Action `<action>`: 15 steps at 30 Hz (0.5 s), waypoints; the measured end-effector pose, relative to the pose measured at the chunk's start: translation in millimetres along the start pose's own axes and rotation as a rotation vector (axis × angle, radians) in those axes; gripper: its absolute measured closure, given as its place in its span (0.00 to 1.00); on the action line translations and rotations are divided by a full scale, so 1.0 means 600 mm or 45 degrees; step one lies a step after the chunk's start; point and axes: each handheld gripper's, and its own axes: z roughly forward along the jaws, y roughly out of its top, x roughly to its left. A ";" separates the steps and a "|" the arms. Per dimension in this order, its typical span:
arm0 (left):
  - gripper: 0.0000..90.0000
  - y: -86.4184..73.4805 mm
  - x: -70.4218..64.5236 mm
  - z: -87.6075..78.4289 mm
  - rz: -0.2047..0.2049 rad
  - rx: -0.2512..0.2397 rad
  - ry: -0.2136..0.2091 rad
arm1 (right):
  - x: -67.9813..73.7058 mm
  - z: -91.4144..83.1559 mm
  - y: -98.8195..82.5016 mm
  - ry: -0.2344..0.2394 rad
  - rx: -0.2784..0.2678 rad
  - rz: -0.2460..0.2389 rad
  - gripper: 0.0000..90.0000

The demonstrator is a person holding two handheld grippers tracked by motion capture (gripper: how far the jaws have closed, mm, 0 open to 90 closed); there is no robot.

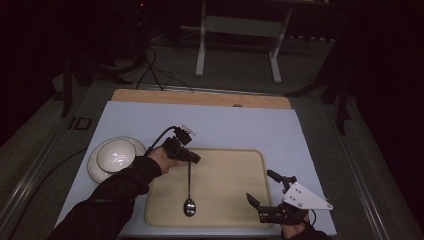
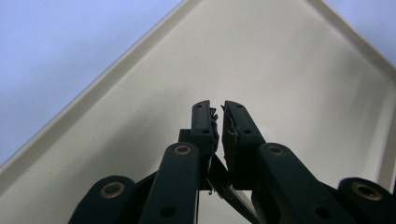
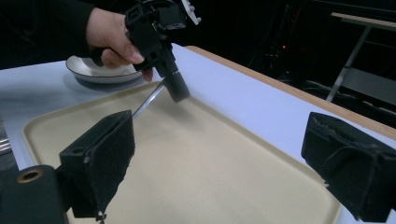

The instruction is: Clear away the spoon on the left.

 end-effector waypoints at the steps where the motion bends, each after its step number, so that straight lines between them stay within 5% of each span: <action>1: 0.93 -0.001 0.001 0.002 -0.002 -0.005 0.003 | 0.000 0.000 0.000 0.001 0.000 0.000 0.11; 15: 0.92 -0.021 0.022 0.038 -0.051 -0.100 0.022 | -0.002 0.001 -0.001 0.009 0.002 0.011 0.11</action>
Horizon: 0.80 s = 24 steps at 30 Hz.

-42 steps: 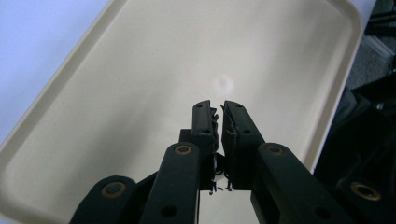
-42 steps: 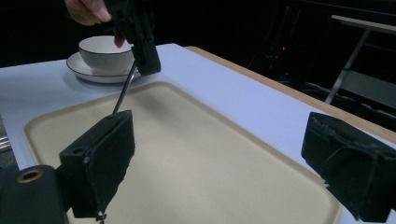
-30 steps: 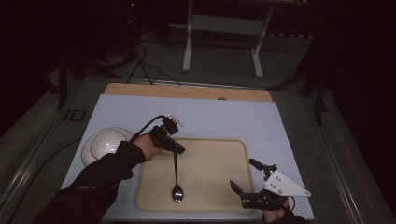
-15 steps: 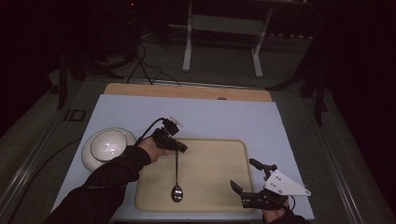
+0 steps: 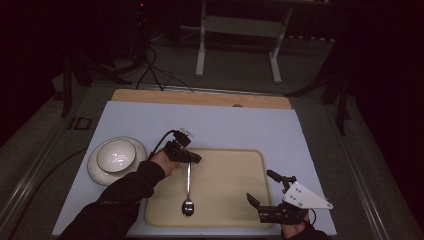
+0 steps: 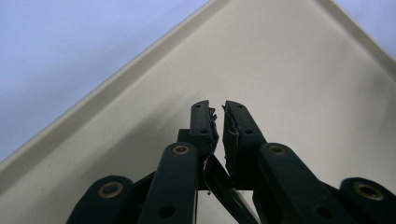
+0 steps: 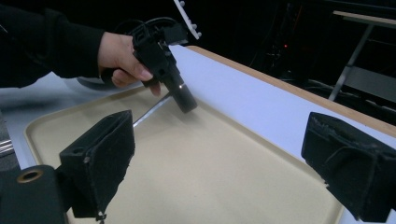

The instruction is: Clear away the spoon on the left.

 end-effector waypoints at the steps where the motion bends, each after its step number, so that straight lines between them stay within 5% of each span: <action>1: 0.92 -0.001 0.001 0.002 -0.005 -0.007 -0.001 | 0.000 0.000 0.000 0.001 0.000 0.001 0.11; 7: 0.91 -0.007 0.004 0.013 0.019 -0.056 0.013 | -0.001 0.001 -0.001 0.009 0.002 0.006 0.11; 19: 0.86 -0.014 0.018 0.030 -0.042 -0.067 0.129 | -0.001 0.001 -0.001 0.016 0.001 0.009 0.11; 24: 0.74 -0.009 0.015 0.029 -0.010 -0.058 0.184 | -0.001 0.002 -0.001 0.019 0.002 0.011 0.11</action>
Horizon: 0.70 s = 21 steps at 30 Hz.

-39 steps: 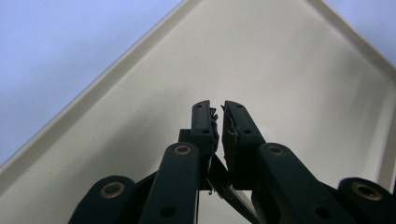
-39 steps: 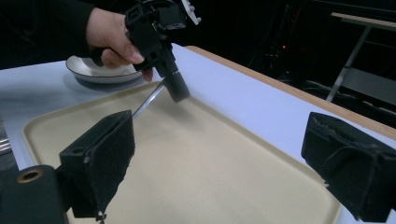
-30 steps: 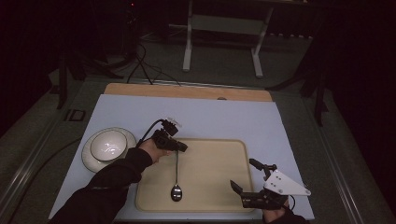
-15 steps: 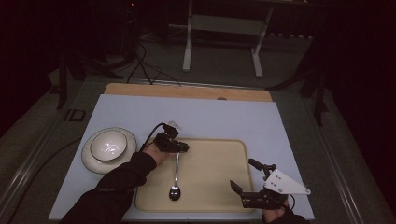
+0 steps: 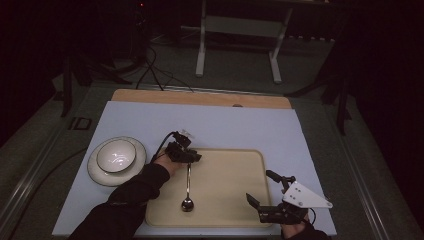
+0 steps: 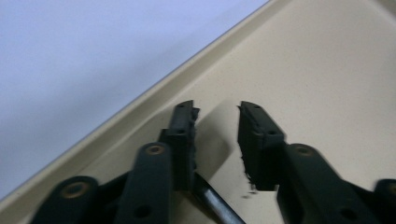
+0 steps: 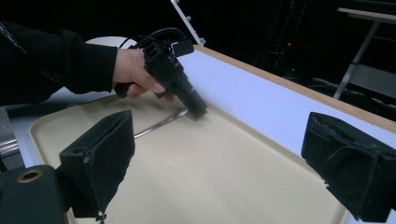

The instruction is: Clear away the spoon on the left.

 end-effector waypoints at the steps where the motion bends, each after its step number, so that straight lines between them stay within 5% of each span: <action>1: 0.73 0.001 -0.001 0.000 0.008 0.004 0.009 | 0.000 0.000 0.000 0.000 0.000 -0.002 0.11; 12: 0.64 0.010 -0.018 -0.023 -0.034 -0.030 -0.013 | 0.000 -0.001 0.000 -0.006 0.000 0.002 0.11; 16: 0.47 0.018 -0.024 -0.041 -0.073 -0.071 -0.031 | -0.001 0.000 0.000 -0.004 -0.002 0.006 0.11; 21: 0.30 0.026 -0.036 -0.064 -0.034 -0.110 -0.089 | -0.002 0.000 0.000 -0.004 -0.003 0.005 0.11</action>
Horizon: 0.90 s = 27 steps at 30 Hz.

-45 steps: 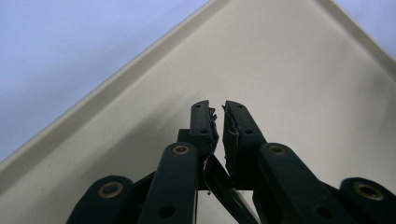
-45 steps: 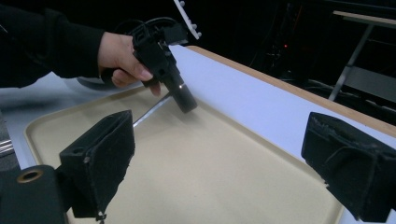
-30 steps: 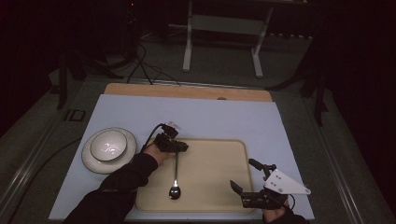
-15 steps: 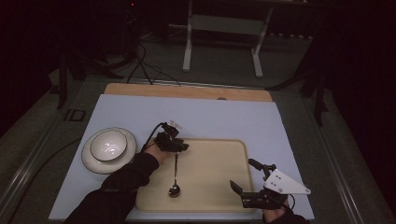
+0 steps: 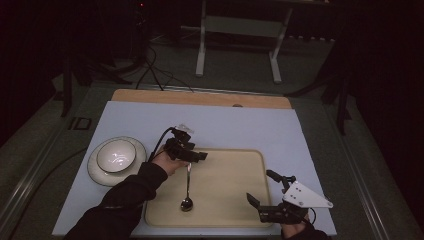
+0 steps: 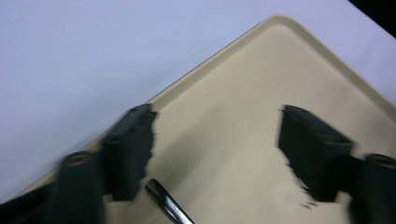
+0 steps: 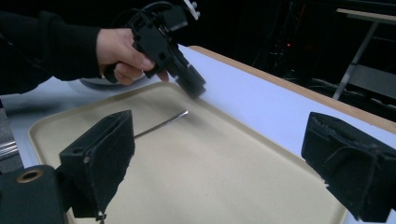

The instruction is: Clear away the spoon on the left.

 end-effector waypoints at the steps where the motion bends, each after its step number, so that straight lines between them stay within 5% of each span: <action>1: 0.23 0.001 -0.001 -0.002 0.005 0.001 -0.038 | 0.000 0.000 0.000 0.000 0.000 0.004 0.11; 3: 0.16 0.004 -0.010 -0.009 0.027 -0.005 -0.018 | -0.001 0.000 -0.001 0.002 0.001 0.010 0.11; 10: 0.02 0.009 -0.032 -0.031 0.066 -0.033 -0.117 | -0.001 0.000 -0.001 0.004 0.001 0.012 0.11; 18: 0.02 0.007 -0.055 -0.058 0.117 -0.084 -0.156 | -0.002 0.002 -0.002 -0.004 0.009 0.015 0.11; 27: 0.02 0.001 -0.081 -0.102 0.209 -0.135 -0.116 | -0.002 0.002 -0.002 -0.009 0.013 0.014 0.11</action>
